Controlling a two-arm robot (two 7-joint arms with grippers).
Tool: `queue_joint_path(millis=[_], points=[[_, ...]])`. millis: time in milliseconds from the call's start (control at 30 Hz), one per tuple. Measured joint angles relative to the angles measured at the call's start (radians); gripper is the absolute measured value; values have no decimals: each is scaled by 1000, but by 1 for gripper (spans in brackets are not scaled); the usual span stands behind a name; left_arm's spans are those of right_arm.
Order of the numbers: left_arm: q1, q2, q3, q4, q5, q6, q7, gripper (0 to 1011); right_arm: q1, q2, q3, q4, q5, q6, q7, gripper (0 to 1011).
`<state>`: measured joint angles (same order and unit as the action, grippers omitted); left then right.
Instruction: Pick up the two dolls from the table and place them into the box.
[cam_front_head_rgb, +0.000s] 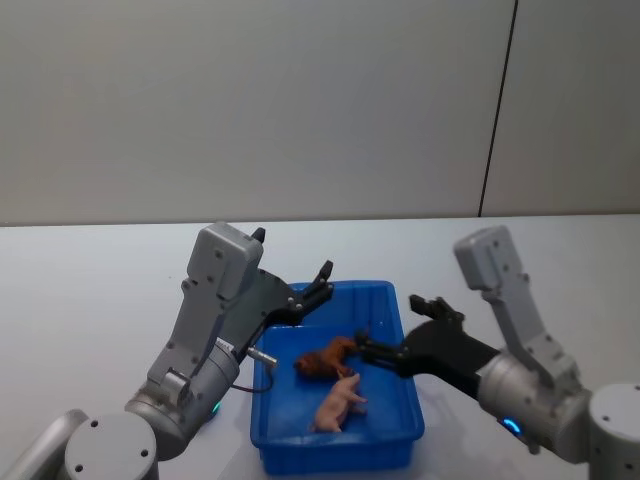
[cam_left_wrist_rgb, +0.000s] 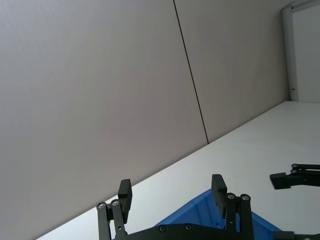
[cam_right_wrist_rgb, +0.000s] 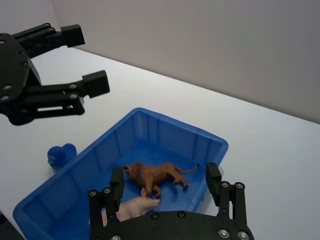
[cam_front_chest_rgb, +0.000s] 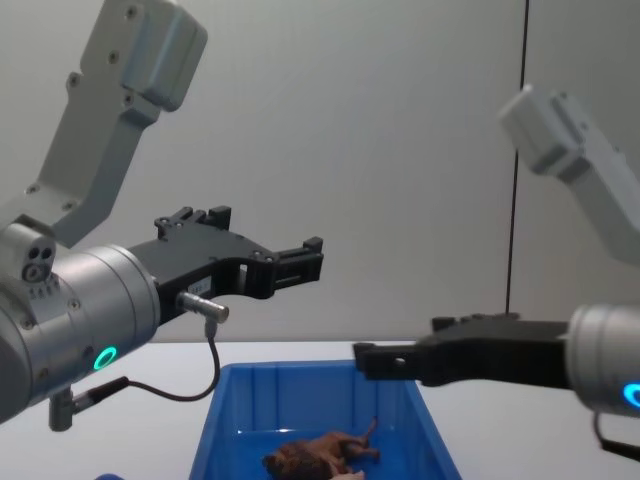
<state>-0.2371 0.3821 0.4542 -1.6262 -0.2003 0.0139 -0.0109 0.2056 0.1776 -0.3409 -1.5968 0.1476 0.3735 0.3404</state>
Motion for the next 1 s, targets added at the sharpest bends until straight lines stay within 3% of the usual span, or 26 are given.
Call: queue_joint_path(millis=[500,1000], points=[[0,0,0,0,0,0,0,1002,-106,96,41,-105,44,-20,-56,1001],[24,24,-13,-25,19,36,48,1002,-145,129,55,-139,61,-28,-78,1001]])
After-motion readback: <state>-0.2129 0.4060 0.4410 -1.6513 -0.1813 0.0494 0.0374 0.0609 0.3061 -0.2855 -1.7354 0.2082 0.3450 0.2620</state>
